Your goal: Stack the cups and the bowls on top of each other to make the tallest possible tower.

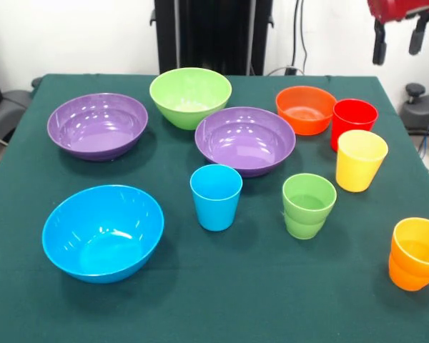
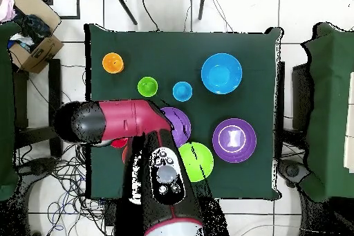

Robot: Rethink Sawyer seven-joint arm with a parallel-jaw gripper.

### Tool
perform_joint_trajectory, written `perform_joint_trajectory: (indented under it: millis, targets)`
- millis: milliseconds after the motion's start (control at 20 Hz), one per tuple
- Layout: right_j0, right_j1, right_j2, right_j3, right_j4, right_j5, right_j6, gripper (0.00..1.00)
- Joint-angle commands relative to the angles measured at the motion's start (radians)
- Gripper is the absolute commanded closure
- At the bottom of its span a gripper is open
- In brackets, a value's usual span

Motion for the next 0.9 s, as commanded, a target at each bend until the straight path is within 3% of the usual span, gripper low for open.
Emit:
perform_joint_trajectory:
  millis: [50, 550, 900]
  targets:
    - [-0.020, 0.118, 0.012, -0.112, -0.106, 0.067, -0.001, 0.00]
    - [-0.032, 0.202, -0.002, -0.225, -0.113, 0.065, 0.030, 0.00]
    - [-0.018, 0.193, -0.041, -0.280, -0.085, 0.143, 0.094, 0.00]
